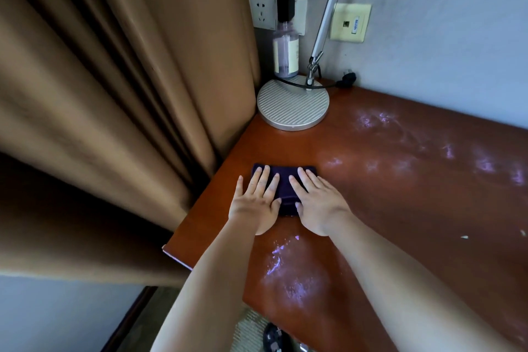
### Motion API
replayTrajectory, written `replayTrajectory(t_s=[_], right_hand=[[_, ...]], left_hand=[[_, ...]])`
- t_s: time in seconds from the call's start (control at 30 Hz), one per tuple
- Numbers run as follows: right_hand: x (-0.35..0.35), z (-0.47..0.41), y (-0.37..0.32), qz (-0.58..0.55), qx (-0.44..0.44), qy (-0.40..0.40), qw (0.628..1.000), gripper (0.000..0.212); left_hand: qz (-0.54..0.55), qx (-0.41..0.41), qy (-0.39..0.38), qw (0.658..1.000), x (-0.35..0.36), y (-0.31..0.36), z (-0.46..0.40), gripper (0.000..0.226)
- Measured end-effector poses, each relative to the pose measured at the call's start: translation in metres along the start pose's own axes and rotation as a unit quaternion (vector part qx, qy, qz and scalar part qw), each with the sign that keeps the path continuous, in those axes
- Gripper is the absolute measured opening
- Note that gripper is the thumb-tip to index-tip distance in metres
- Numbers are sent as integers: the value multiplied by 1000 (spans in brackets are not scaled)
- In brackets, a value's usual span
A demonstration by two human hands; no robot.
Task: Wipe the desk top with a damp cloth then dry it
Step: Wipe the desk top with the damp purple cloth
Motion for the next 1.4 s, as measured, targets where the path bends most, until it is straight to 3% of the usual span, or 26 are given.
replayTrajectory(t_s=[0.53,1.1,1.4], right_hand=[[-46,-79,58,-11,88,-9,996,64],[23,61,3,32,26,-57,998,60],[25,59,8,33,47,-57,997,61]], left_hand=[[-17,47,10,999,-59,1,-98,58],[-64,13,-12,998,21,29,49,56],[-60,22,-5,998,10,37,43,54]])
Point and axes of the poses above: each hand's wrist, its own z-axis away from the middle knuckle, its own x-axis out of the palm, y = z × x, the point moved 8 cm from there along -z, towards the middle knuckle, and after that the axes turned 5 degrees about -y, right-handed, at the moved point
